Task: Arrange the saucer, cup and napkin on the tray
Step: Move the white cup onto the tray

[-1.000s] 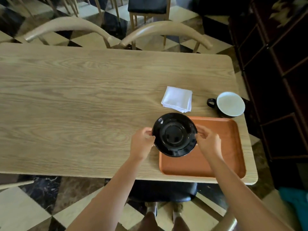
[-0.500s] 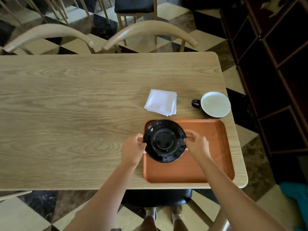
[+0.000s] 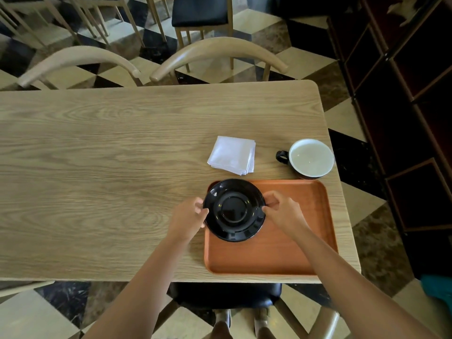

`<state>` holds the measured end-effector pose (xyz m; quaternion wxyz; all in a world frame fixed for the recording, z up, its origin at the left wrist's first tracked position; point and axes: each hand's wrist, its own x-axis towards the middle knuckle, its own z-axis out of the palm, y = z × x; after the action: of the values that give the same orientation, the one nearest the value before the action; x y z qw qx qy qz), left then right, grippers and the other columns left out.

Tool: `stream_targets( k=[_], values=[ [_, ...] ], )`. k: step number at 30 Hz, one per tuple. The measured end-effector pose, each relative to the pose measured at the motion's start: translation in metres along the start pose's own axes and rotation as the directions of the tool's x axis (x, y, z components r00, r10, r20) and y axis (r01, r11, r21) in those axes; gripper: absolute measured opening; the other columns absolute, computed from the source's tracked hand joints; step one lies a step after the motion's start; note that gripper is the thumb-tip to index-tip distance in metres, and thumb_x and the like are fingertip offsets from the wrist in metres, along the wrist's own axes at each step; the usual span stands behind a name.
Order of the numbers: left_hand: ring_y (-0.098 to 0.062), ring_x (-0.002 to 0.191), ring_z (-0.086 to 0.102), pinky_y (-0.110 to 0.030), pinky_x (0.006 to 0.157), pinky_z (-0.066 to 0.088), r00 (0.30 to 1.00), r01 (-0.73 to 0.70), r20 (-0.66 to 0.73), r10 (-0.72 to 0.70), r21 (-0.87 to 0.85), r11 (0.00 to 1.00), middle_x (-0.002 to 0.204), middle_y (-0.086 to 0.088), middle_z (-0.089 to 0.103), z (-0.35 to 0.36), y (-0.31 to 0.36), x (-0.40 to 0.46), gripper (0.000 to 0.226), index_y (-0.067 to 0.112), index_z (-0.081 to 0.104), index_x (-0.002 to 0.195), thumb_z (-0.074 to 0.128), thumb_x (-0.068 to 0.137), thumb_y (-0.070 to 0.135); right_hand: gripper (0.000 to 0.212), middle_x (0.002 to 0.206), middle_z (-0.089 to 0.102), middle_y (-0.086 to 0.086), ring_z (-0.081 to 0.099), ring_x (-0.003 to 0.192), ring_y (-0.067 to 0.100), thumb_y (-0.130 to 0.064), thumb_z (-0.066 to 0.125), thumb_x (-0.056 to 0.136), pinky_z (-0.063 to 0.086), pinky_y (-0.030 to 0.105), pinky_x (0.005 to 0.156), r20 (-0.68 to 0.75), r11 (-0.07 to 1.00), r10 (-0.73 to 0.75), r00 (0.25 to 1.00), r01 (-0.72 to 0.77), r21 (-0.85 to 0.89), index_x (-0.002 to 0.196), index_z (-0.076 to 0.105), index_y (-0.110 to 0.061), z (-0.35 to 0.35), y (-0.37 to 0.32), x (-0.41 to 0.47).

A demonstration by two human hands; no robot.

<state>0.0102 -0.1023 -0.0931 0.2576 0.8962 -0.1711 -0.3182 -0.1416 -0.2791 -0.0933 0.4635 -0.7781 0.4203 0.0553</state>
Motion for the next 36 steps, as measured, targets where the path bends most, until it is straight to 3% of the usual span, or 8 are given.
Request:
stream_targets(
  k=[3, 6, 9, 12, 17, 23, 27, 36],
  values=[
    [-0.023, 0.079, 0.067, -0.034, 0.075, 0.049, 0.996, -0.037, -0.072, 0.046, 0.13, 0.991, 0.099, -0.006, 0.067, -0.01, 0.012, 0.003, 0.03, 0.011, 0.057, 0.114, 0.051, 0.091, 0.03, 0.028, 0.109, 0.068, -0.003, 0.057, 0.092, 0.008, -0.019, 0.06, 0.085, 0.036, 0.018, 0.081, 0.047, 0.994, -0.013, 0.999, 0.018, -0.104, 0.113, 0.062, -0.02, -0.022, -0.002, -0.001],
    [-0.024, 0.09, 0.062, -0.037, 0.079, 0.049, 0.971, -0.198, -0.09, 0.222, 0.218, 0.955, 0.102, -0.005, 0.067, -0.014, 0.043, 0.007, 0.032, 0.013, 0.056, 0.118, 0.053, 0.091, 0.029, 0.027, 0.104, 0.067, -0.004, 0.058, 0.089, 0.008, -0.019, 0.059, 0.086, 0.038, 0.021, 0.077, 0.006, 0.99, -0.09, 0.996, 0.09, -0.106, 0.113, 0.062, -0.02, -0.054, -0.004, -0.005],
    [-0.029, 0.083, 0.063, -0.037, 0.063, 0.052, 0.806, -0.488, -0.147, 0.573, 0.382, 0.785, 0.108, -0.01, 0.064, -0.001, 0.082, 0.014, 0.035, 0.009, 0.057, 0.116, 0.062, 0.084, 0.023, 0.033, 0.114, 0.062, -0.004, 0.052, 0.108, 0.015, -0.018, 0.063, 0.083, 0.045, 0.028, 0.08, -0.266, 0.94, -0.279, 0.923, 0.206, -0.272, 0.116, 0.06, -0.019, -0.083, 0.008, -0.005],
    [-0.034, 0.105, 0.058, -0.045, 0.081, 0.051, 0.592, -0.658, -0.093, 0.8, 0.516, 0.548, 0.125, -0.018, 0.056, 0.03, 0.115, 0.026, 0.048, 0.008, 0.054, 0.119, 0.068, 0.077, 0.025, 0.049, 0.135, 0.051, 0.01, 0.039, 0.125, 0.032, -0.021, 0.07, 0.079, 0.047, 0.046, 0.089, -0.347, 0.808, -0.453, 0.821, 0.214, -0.548, 0.125, 0.055, -0.015, -0.1, 0.037, 0.011],
    [-0.035, 0.136, 0.03, -0.06, 0.103, 0.029, 0.521, -0.705, 0.111, 0.846, 0.615, 0.353, 0.149, -0.02, 0.03, 0.085, 0.144, 0.054, 0.069, 0.013, 0.045, 0.132, 0.074, 0.072, 0.032, 0.058, 0.154, 0.025, 0.005, 0.022, 0.139, 0.031, -0.038, 0.059, 0.086, 0.035, 0.051, 0.104, -0.214, 0.748, -0.409, 0.887, 0.192, -0.635, 0.138, 0.04, -0.023, -0.106, 0.072, 0.037],
    [-0.039, 0.136, 0.027, -0.063, 0.104, 0.024, 0.586, -0.685, 0.151, 0.796, 0.617, 0.387, 0.15, -0.024, 0.026, 0.12, 0.153, 0.076, 0.062, 0.009, 0.052, 0.126, 0.074, 0.074, 0.036, 0.046, 0.123, 0.061, 0.019, 0.059, 0.109, 0.039, -0.015, 0.081, 0.067, 0.058, 0.048, 0.067, -0.199, 0.687, -0.602, 0.773, 0.375, -0.622, 0.109, 0.065, -0.006, -0.103, 0.089, 0.052],
    [-0.042, 0.119, 0.046, -0.055, 0.097, 0.037, 0.566, -0.726, 0.1, 0.818, 0.531, 0.437, 0.137, -0.024, 0.044, 0.123, 0.154, 0.08, 0.055, 0.004, 0.062, 0.113, 0.072, 0.073, 0.039, 0.039, 0.114, 0.065, 0.023, 0.064, 0.099, 0.04, -0.008, 0.084, 0.063, 0.056, 0.047, 0.07, -0.258, 0.697, -0.653, 0.712, 0.432, -0.572, 0.098, 0.069, -0.001, -0.102, 0.096, 0.06],
    [-0.034, 0.109, 0.057, -0.041, 0.082, 0.052, 0.573, -0.77, -0.046, 0.819, 0.313, 0.556, 0.127, -0.016, 0.055, 0.108, 0.151, 0.059, 0.041, 0.001, 0.065, 0.092, 0.08, 0.066, 0.029, 0.032, 0.116, 0.065, 0.021, 0.065, 0.1, 0.036, -0.006, 0.081, 0.066, 0.057, 0.047, 0.075, -0.277, 0.681, -0.707, 0.651, 0.521, -0.514, 0.095, 0.07, 0.0, -0.109, 0.087, 0.046]
  ],
)
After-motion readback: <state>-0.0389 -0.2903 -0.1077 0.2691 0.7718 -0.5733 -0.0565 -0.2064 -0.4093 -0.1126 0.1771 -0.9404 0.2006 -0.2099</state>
